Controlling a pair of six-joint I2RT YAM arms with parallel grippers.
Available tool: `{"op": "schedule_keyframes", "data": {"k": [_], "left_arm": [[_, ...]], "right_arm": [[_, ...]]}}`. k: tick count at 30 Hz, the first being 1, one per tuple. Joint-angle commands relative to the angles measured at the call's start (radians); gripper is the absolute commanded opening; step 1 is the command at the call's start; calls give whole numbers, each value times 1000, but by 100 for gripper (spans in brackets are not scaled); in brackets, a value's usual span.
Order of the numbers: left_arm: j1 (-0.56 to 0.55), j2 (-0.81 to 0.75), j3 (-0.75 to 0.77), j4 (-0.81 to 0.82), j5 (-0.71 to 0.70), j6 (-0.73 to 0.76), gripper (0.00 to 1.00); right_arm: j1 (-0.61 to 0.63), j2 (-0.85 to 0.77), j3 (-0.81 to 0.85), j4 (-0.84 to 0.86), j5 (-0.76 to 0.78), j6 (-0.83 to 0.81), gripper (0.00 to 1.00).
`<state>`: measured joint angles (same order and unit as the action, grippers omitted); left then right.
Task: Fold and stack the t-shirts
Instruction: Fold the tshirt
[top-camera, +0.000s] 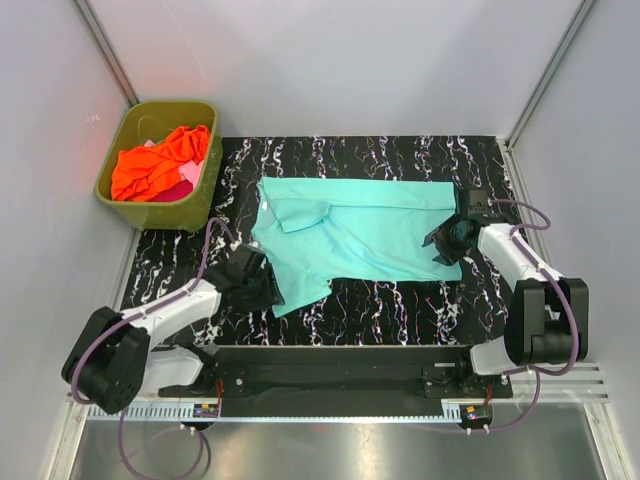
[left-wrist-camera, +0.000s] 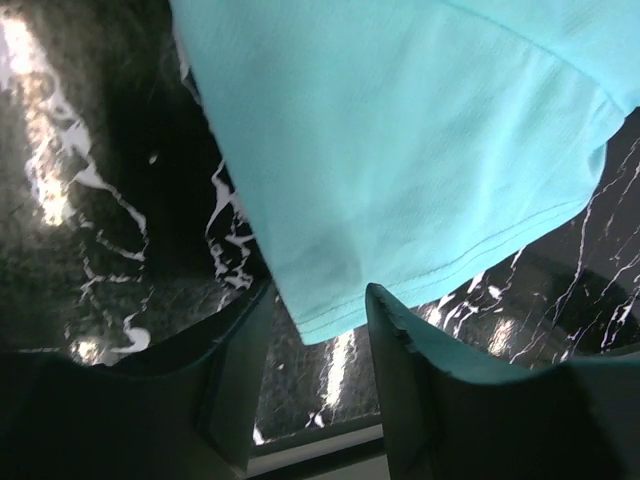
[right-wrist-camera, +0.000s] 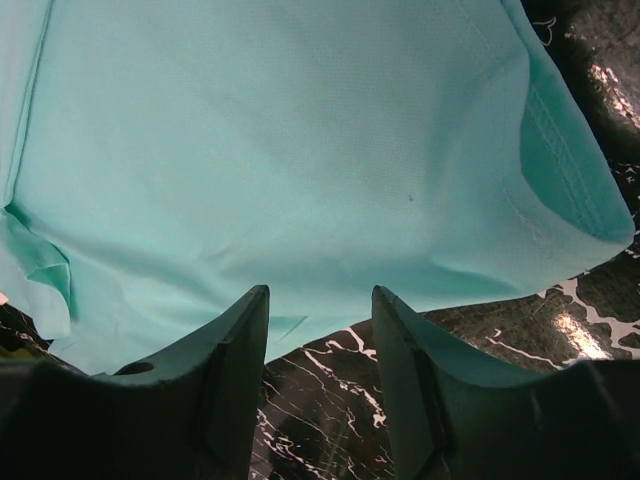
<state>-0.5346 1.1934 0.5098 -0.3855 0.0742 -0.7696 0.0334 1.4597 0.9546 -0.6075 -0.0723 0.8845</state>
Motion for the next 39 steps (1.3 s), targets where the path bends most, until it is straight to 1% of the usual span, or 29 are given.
{"op": "schedule_keyframes", "data": {"k": [1, 2, 4, 6, 7, 9, 10, 11, 13, 16, 18, 22, 26, 27, 30, 31, 36, 39], "left_arm": [[-10, 52, -8, 72, -30, -5, 46], [-13, 55, -10, 80, -31, -4, 45], [-15, 49, -8, 89, -31, 3, 30], [-15, 40, 9, 53, -34, 16, 14], [-15, 20, 33, 31, -43, 29, 0], [-15, -15, 53, -30, -71, 38, 0], [-15, -55, 67, -45, -73, 47, 0], [-15, -73, 75, -58, -108, 52, 0], [-15, -107, 85, -96, -123, 61, 0], [-15, -117, 81, -121, -134, 72, 0], [-15, -112, 73, -124, -137, 76, 0], [-15, -95, 64, -125, -145, 76, 0], [-13, -84, 64, -138, -188, 75, 0], [-15, -80, 65, -141, -197, 70, 0], [-15, -80, 65, -148, -228, 58, 0], [-13, -83, 62, -148, -244, 56, 0], [-15, -113, 79, -177, -298, 32, 0], [-15, -133, 98, -176, -257, 30, 0]], "right_arm": [[0, -64, -22, 12, 5, 31, 53], [0, -70, -33, 12, 12, 31, 53], [0, -99, -46, 8, 38, 37, 53], [-3, -119, -51, -27, 66, 51, 54], [0, -121, -50, -55, 104, 74, 56], [-15, -131, -50, -107, 157, 106, 56], [-18, -136, -54, -113, 167, 113, 55], [-23, -145, -66, -113, 187, 116, 54], [-21, -151, -83, -106, 238, 126, 51], [-26, -131, -94, -103, 298, 136, 50], [-27, -102, -99, -95, 307, 136, 50], [-27, -47, -123, -78, 362, 142, 46], [-93, 5, -137, -78, 413, 133, 36], [-101, 10, -136, -75, 416, 130, 26], [-115, 10, -119, -72, 420, 110, 8], [-115, 2, -113, -72, 427, 107, 0], [-118, -25, -100, -71, 427, 91, 0], [-118, -45, -96, -75, 358, 61, 0]]}}
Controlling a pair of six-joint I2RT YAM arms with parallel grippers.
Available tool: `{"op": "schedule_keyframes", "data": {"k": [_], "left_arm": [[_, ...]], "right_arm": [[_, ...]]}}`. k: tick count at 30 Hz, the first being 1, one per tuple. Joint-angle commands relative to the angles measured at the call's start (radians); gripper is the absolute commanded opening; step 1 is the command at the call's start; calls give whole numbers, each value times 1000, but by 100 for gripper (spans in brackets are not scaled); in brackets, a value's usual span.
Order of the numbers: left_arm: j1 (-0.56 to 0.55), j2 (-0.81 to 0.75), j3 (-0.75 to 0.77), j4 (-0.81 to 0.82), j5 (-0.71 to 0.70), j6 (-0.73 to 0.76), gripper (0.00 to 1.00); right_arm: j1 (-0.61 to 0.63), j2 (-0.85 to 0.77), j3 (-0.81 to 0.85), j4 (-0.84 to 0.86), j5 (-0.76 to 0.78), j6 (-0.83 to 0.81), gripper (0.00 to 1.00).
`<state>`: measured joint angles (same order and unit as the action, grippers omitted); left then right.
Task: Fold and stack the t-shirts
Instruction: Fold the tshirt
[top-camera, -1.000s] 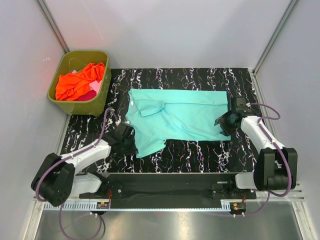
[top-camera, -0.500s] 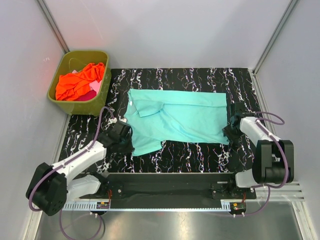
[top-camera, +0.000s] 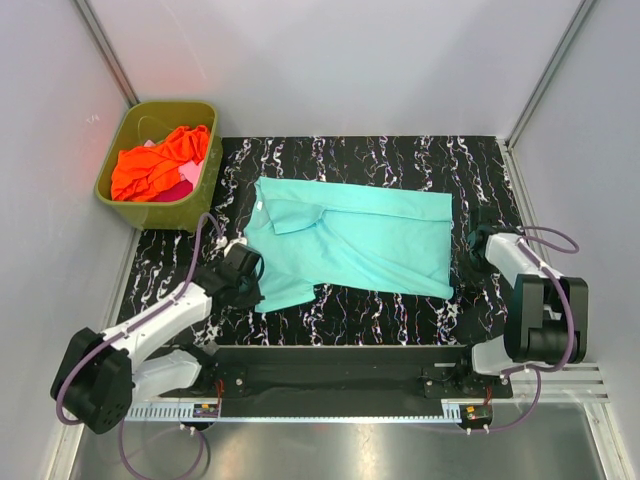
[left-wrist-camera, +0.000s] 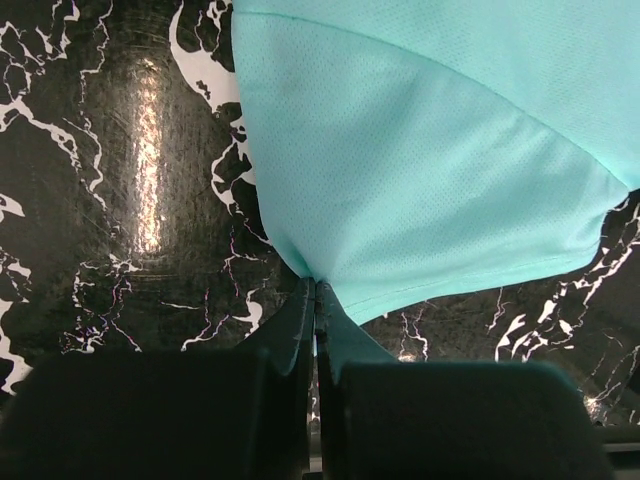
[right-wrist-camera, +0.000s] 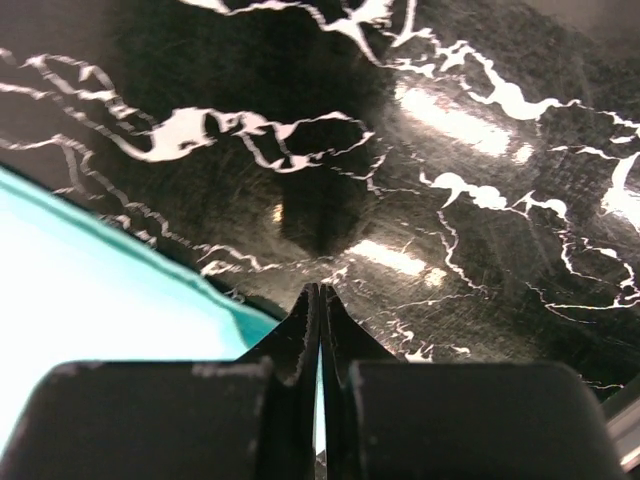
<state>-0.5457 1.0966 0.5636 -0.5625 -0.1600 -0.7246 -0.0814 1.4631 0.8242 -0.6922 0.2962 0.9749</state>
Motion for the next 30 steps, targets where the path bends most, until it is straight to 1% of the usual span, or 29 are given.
{"op": "schedule_keyframes", "data": {"k": [1, 2, 5, 7, 9, 10, 12, 13, 14, 15, 17, 19, 20, 21, 23, 27, 30], "left_arm": [[-3, -40, 48, 0, -4, -13, 0], [-3, -38, 51, 0, 0, -12, 0], [-3, -34, 67, -4, 0, -9, 0], [-2, -32, 79, -4, 17, -9, 0], [-3, -33, 90, -4, 30, -6, 0], [-2, -37, 93, -4, 36, -6, 0], [-3, -52, 96, -8, 33, 1, 0], [-3, -55, 96, -10, 22, 1, 0], [-3, -63, 96, -13, 19, 2, 0], [-3, -63, 96, -11, 16, 2, 0], [-3, -64, 93, -10, 8, 4, 0], [-3, -61, 82, -10, 11, -6, 0], [-3, -55, 79, -7, 16, -9, 0], [-3, -52, 76, -5, 20, -10, 0], [-2, -47, 76, -4, 22, -9, 0], [-3, -41, 79, -4, 14, 5, 0], [-3, -38, 75, -4, 17, 10, 0]], "right_arm": [[-3, -62, 27, -4, -63, -30, 3], [-3, -101, 18, -10, -86, -7, 12], [-3, -168, -26, -23, -182, 54, 31], [-3, -205, -42, -26, -206, 76, 36], [-3, -216, -27, -26, -157, 71, 41], [-3, -218, -16, -12, -141, 61, 42], [-3, -198, 13, 12, -134, -19, 42], [-3, -184, 42, 61, -175, -56, 41], [-3, -149, 58, 83, -210, -138, 39], [-3, -130, 88, 100, -273, -177, 38], [-3, -80, 108, 128, -293, -252, 37], [-3, -44, 128, 146, -293, -307, 38], [-3, -3, 134, 149, -279, -387, 39], [-4, 23, 148, 154, -235, -427, 40], [-24, 93, 167, 129, -229, -499, 41], [-38, 143, 199, 123, -374, -584, 43], [-38, 177, 208, 85, -434, -624, 42]]}}
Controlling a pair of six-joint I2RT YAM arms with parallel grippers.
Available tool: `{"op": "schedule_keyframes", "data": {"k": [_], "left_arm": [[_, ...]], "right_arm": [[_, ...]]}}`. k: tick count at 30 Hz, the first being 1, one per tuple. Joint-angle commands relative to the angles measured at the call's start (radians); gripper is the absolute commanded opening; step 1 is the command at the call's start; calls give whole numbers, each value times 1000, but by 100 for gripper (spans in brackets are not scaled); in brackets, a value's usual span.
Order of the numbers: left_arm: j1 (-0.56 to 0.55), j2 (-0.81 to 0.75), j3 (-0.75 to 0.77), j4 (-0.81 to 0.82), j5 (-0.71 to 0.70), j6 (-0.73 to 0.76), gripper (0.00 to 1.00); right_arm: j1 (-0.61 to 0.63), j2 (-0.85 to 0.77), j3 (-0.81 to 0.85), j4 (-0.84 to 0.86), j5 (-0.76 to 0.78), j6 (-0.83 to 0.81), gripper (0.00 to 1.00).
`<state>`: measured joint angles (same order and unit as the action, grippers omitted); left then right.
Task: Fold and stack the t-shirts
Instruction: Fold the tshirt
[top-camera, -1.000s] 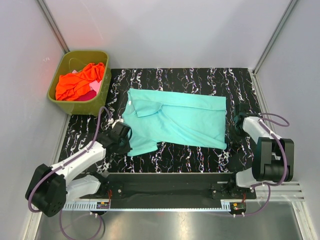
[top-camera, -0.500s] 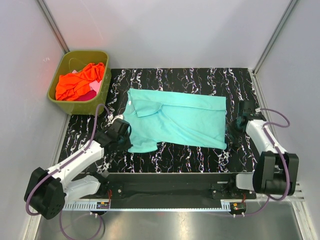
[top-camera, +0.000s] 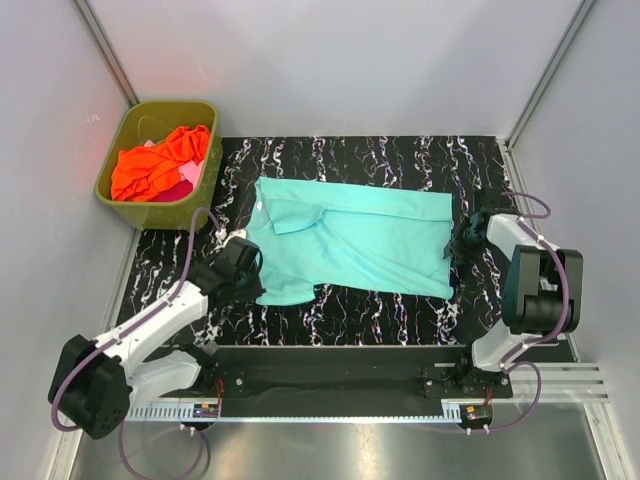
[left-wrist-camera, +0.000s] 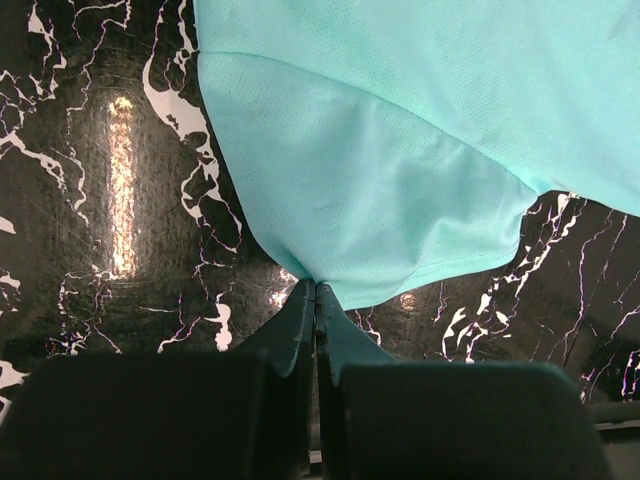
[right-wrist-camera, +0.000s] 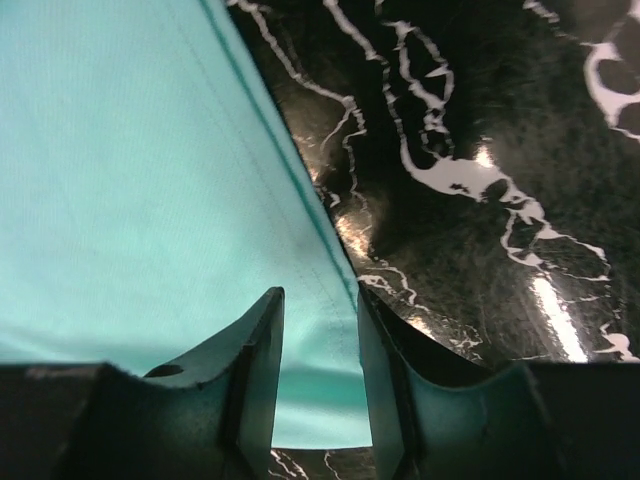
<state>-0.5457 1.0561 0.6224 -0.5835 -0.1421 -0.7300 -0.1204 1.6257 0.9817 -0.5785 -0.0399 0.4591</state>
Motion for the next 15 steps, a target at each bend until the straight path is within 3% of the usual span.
{"op": "schedule_keyframes", "data": {"k": [1, 7, 15], "left_arm": [[-3, 4, 13, 17, 10, 17, 0], [-3, -1, -1, 25, 22, 17, 0], [-2, -11, -3, 33, 29, 17, 0]], "right_arm": [[1, 16, 46, -32, -103, -114, 42], [-1, -50, 25, -63, -121, -112, 43], [-1, 3, 22, -130, -100, -117, 41]]}}
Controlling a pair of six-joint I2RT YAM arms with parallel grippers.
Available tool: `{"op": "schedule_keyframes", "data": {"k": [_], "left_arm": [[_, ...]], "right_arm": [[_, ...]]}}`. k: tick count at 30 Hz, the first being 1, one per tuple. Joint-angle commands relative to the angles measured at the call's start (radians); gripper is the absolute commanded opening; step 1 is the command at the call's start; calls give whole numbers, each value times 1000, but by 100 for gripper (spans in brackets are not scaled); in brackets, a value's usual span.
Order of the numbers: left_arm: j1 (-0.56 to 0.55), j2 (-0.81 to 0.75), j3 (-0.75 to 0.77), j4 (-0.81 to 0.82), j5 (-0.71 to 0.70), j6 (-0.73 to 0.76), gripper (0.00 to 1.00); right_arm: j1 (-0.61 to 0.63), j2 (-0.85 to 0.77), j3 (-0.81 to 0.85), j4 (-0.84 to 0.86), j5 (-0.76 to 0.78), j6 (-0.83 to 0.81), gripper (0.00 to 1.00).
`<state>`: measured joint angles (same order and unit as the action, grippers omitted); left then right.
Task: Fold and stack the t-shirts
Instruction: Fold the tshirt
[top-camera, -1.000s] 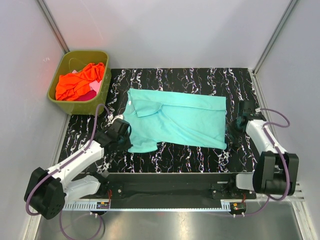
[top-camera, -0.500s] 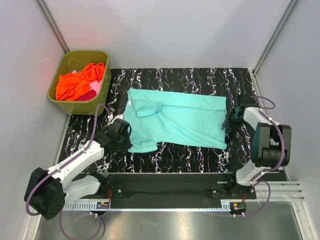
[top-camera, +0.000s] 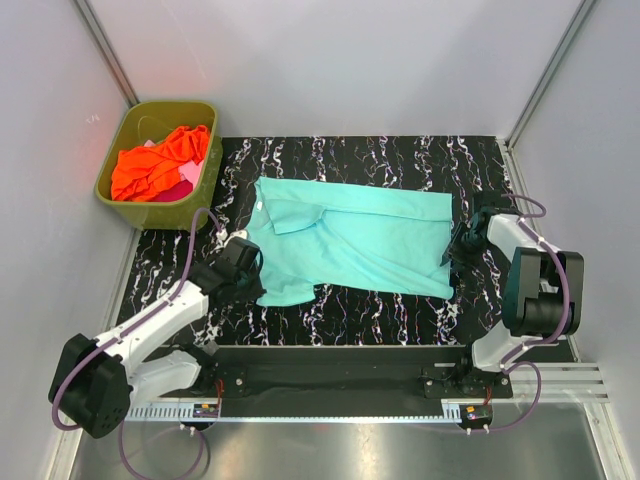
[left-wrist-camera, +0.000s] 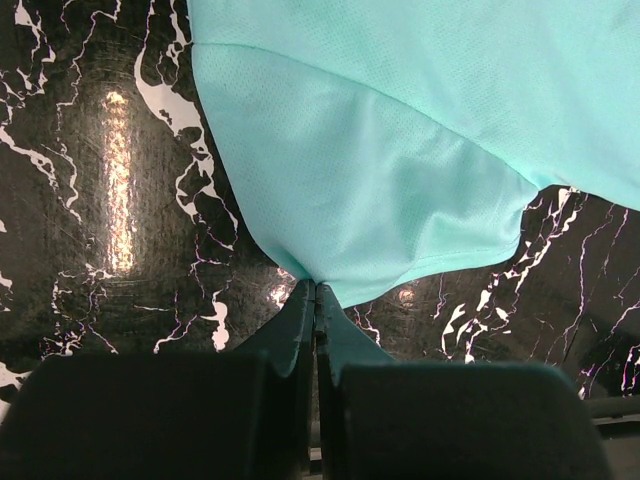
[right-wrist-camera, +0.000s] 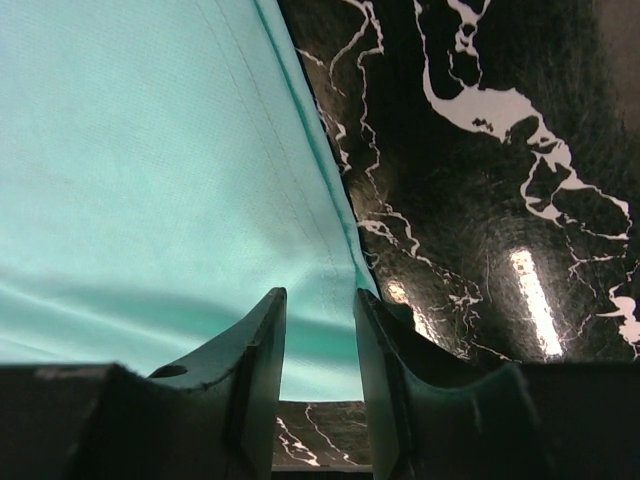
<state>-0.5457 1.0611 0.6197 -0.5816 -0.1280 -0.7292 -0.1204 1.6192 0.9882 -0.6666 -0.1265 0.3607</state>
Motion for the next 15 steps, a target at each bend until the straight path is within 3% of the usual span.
{"op": "schedule_keyframes", "data": {"k": [1, 10, 15], "left_arm": [[-3, -15, 0, 34, 14, 16, 0], [-3, -29, 3, 34, 11, 14, 0], [-3, -36, -6, 35, 18, -4, 0]], "right_arm": [[-1, 8, 13, -51, -3, -13, 41], [-1, 41, 3, -13, -25, -2, 35], [-1, 53, 7, -19, 37, 20, 33]]}}
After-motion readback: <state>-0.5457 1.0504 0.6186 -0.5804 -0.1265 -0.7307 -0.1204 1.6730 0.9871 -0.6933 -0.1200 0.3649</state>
